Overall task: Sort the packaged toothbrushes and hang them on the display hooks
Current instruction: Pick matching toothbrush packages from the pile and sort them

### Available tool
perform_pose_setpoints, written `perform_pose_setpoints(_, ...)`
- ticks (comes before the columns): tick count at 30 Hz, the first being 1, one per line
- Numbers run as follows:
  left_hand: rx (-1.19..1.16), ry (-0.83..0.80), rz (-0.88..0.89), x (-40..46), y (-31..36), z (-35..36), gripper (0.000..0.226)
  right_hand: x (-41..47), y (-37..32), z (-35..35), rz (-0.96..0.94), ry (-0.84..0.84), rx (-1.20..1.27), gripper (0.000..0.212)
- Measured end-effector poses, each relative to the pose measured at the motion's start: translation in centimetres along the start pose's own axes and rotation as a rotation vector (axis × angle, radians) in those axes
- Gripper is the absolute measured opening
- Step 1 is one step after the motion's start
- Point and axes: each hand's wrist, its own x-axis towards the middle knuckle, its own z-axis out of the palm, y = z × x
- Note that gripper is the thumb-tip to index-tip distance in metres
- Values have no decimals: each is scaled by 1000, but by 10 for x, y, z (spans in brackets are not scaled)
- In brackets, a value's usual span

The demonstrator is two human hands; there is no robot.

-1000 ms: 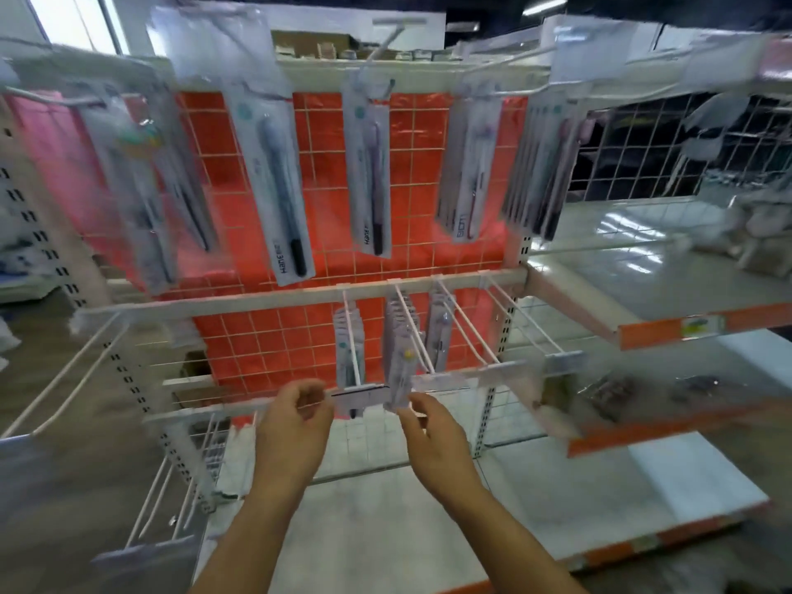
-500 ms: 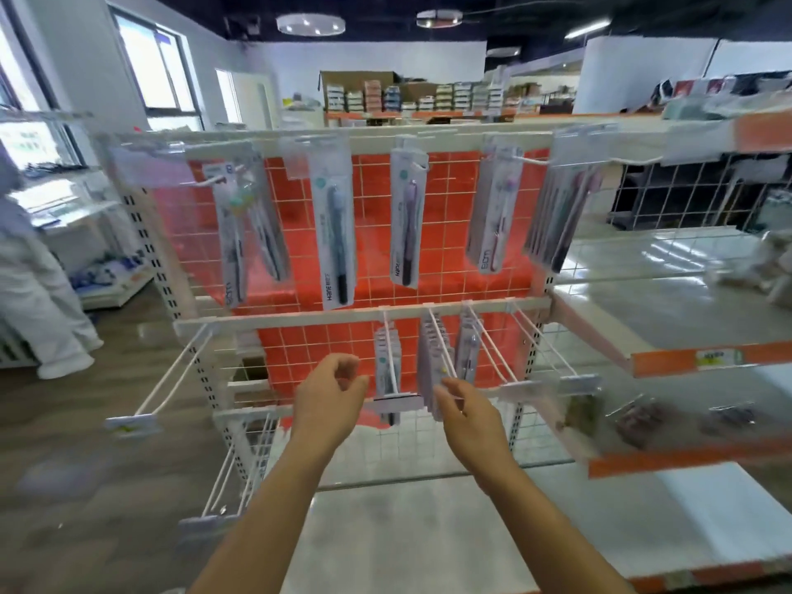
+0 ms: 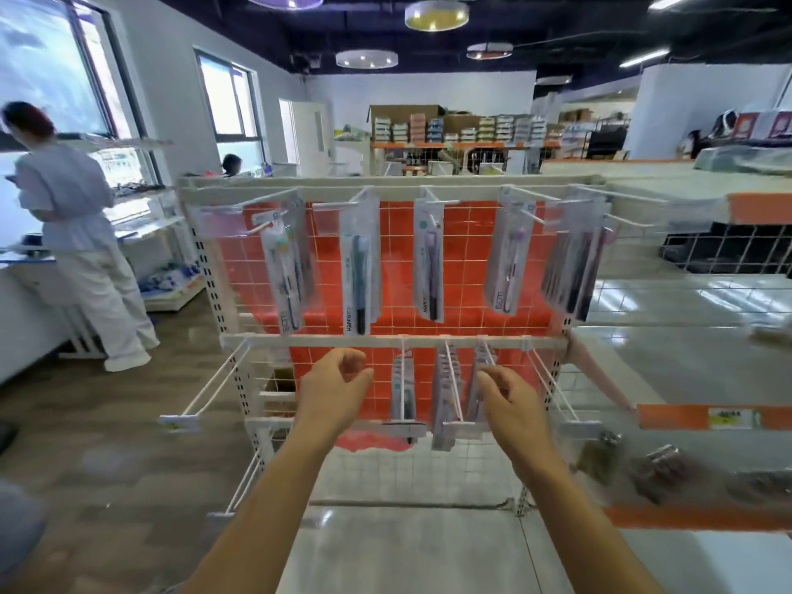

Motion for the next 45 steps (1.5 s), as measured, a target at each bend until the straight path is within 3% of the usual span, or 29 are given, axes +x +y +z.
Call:
perform_pose_setpoints(10, 1, 34, -28, 3, 7, 19, 22, 18, 16, -19, 10, -28, 20, 15)
perform_pose_setpoints(20, -15, 121, -78, 43, -22, -5, 25, 34, 6, 34, -63, -106, 2, 13)
perform_pose_setpoints(30, 17, 467, -25, 146, -19, -61, 64, 56, -41, 134, -145, -204, 22, 12)
perform_pose_setpoints(34, 72, 466, -61, 192, -11, -67, 82, 64, -50, 160, -150, -204, 20, 12)
perform_pose_setpoints(45, 56, 380, -75, 255, -7, -58, 57, 88, -43, 179, -105, -117, -64, 15)
